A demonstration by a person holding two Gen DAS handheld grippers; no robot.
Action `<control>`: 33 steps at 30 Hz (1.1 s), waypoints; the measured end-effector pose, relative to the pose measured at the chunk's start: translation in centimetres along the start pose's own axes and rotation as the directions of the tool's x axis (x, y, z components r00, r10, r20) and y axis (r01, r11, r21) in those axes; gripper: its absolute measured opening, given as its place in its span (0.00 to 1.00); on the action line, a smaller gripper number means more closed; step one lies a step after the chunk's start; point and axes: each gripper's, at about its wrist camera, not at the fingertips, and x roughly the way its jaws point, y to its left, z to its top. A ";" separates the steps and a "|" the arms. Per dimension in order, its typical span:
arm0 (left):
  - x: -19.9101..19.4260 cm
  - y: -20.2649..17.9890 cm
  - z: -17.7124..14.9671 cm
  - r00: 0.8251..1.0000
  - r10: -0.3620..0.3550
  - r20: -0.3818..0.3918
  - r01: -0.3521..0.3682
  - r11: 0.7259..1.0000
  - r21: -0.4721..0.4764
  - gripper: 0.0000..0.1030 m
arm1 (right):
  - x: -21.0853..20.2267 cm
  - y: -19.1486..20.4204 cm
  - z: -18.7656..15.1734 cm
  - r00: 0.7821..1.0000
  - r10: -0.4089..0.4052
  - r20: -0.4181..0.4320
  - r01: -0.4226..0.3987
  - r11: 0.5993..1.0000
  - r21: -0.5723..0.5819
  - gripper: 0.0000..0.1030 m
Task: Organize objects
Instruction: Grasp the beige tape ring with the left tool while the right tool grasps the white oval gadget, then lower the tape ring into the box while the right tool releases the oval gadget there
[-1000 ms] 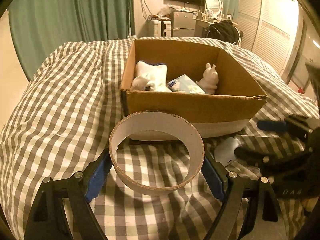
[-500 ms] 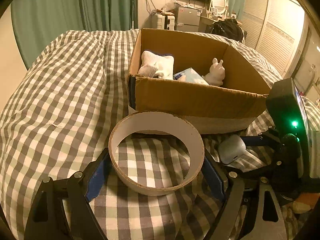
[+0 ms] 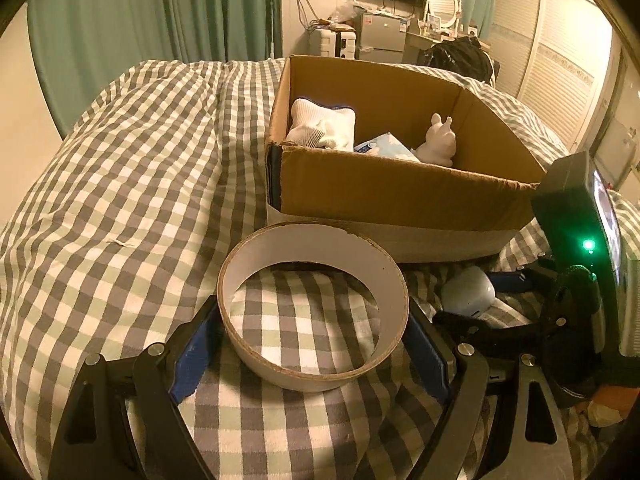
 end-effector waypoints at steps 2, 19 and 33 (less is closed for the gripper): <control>-0.1 -0.1 -0.1 1.000 0.008 0.001 -0.008 1.000 0.005 0.85 | -0.3 0.2 -0.1 1.000 -0.020 0.019 0.020 1.000 -0.008 0.53; -5.1 0.0 -1.3 0.996 0.020 0.083 -0.020 1.000 0.001 0.85 | -7.3 2.2 -2.4 0.971 -0.056 0.234 0.076 0.994 -0.079 0.53; -13.6 -1.3 3.0 0.962 -0.026 0.270 0.019 0.999 0.027 0.85 | -20.2 0.2 -4.9 0.894 -0.017 0.447 0.047 0.997 -0.055 0.53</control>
